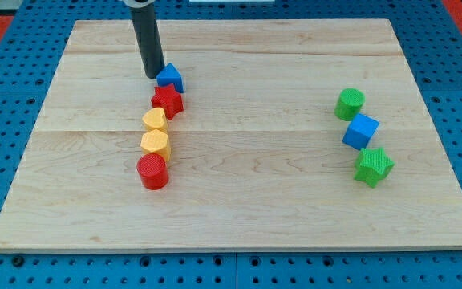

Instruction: Push blue triangle towards red star

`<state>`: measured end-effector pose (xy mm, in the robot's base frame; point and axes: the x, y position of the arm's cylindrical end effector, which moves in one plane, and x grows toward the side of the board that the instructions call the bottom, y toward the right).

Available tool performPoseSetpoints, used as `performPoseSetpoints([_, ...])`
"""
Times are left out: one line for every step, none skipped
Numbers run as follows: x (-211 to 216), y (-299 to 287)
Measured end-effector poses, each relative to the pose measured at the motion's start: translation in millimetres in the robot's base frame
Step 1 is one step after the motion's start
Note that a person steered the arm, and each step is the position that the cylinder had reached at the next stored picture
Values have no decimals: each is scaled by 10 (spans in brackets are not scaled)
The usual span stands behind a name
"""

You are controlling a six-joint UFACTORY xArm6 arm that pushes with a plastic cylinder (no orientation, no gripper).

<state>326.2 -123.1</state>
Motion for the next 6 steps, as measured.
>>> performPoseSetpoints([-227, -20])
performPoseSetpoints([-408, 191])
performPoseSetpoints([-348, 198])
performPoseSetpoints([-297, 205])
performPoseSetpoints([-219, 205])
performPoseSetpoints([-111, 219])
